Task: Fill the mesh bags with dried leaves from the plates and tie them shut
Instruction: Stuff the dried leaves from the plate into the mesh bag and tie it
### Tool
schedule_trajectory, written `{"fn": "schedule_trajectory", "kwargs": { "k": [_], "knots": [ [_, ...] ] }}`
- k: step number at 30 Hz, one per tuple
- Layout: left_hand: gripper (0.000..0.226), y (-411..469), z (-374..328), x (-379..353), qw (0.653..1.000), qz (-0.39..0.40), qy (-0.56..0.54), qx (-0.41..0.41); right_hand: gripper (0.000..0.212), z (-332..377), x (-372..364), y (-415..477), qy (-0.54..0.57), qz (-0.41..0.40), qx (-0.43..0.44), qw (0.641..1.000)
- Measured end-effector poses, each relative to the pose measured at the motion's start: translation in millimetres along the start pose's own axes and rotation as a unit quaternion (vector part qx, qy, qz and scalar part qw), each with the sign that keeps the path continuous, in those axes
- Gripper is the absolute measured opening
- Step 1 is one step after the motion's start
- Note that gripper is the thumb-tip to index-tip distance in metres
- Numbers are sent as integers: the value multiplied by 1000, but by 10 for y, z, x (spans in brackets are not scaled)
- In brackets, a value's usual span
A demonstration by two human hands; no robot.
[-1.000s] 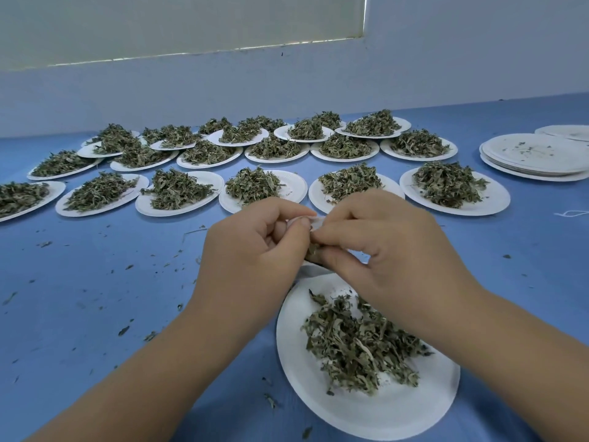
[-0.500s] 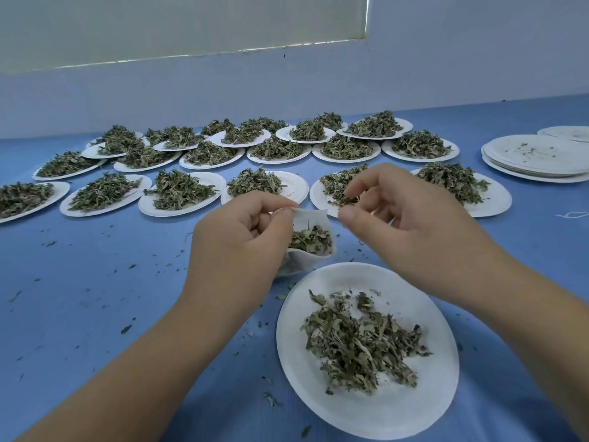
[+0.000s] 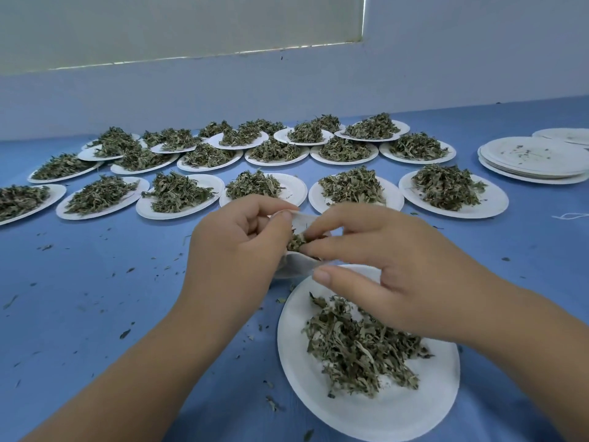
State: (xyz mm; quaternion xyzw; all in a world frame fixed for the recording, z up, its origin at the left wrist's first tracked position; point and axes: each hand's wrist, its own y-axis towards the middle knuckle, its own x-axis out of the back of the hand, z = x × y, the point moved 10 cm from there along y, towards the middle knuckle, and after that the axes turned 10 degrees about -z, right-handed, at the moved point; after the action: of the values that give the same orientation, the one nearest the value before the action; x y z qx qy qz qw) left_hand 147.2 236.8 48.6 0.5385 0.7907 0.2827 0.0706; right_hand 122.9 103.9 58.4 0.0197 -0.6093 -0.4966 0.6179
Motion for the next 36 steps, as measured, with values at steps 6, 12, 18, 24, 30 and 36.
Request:
{"fn": "schedule_trajectory", "kwargs": {
  "k": [6, 12, 18, 24, 30, 36],
  "knots": [
    [18, -104, -56, -179, 998, 55, 22, -27, 44, 0, -315, -59, -43, 124, 1, 991],
    [19, -51, -58, -72, 999, 23, 7, -31, 22, 28, 10, 9, 40, 0, 4, 999],
    [13, -134, -95, -170, 998, 54, 0, -27, 37, 45, -209, -23, -53, 86, 15, 995],
    [21, -55, -127, -40, 998, 22, 8, -50, 14, -101, 90, 39, 142, -10, -76, 987],
    [21, -27, -154, 70, 998, -6, 17, -61, 25, -386, 90, -60, 92, 76, -160, 980],
    [21, 9, -184, 117, 996, -21, 38, -77, 55, -249, -323, -261, 26, 231, -141, 962]
  ]
}}
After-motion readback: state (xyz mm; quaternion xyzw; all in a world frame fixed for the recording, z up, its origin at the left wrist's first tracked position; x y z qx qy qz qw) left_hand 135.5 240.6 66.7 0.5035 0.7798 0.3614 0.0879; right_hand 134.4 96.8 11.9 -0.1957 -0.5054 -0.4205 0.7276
